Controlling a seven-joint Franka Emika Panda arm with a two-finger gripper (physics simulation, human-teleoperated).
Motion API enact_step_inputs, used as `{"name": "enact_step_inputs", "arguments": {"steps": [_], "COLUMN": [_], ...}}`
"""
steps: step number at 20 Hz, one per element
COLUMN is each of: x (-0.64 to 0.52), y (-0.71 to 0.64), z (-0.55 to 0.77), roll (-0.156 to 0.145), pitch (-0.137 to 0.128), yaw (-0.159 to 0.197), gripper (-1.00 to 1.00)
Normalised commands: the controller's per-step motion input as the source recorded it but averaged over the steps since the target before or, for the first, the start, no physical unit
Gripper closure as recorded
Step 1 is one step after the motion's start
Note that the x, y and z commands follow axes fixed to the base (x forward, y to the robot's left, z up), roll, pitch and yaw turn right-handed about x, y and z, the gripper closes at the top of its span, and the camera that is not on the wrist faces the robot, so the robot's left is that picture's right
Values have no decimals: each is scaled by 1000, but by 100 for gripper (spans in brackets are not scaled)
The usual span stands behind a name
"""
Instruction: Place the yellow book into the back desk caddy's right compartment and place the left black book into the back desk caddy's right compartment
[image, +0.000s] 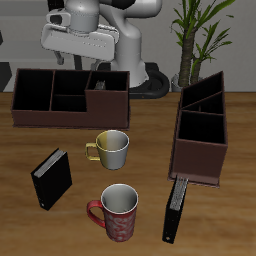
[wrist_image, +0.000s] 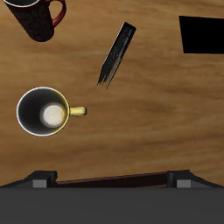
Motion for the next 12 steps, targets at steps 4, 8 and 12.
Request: {"name": "enact_step_inputs", "arguments": {"steps": [4,8,12], "x": [508,460,799], "y": [257,511,831], "z": [25,61,153], "roll": [-13,29,38], "pitch": [6,-20,-34], "yaw": [8,21,-14], "gripper": [-100,-100,-100]}}
